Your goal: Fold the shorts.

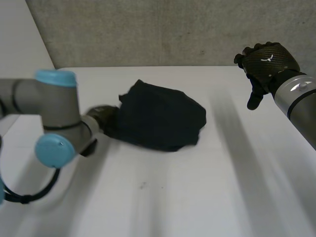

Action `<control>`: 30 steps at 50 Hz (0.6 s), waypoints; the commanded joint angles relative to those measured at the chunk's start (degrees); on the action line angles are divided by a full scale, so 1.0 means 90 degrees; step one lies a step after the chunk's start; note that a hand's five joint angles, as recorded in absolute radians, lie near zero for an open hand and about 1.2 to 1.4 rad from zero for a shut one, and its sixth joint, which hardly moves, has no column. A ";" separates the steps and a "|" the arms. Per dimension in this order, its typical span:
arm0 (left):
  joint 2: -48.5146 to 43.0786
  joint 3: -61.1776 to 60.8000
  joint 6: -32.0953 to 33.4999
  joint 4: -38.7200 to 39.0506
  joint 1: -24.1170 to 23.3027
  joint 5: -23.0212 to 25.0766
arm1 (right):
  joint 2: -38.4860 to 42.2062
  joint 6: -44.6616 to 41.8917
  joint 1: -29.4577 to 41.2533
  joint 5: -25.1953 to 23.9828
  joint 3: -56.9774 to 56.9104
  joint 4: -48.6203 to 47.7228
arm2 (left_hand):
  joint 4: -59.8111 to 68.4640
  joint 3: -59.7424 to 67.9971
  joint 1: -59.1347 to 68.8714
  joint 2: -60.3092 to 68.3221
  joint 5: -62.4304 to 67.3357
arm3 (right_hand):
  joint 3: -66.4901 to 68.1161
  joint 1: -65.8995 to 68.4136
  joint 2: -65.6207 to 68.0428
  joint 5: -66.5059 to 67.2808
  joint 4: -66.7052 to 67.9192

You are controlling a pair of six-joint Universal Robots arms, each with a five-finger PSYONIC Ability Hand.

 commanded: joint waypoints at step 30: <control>0.0322 -0.0538 0.1474 0.2839 -0.2781 0.0113 | -0.0121 -0.0008 0.0072 0.0030 0.0010 -0.0007 | 0.1256 0.1421 0.1792 0.1345 0.1683 | -0.0251 -0.0212 -0.0283 -0.0388 -0.0326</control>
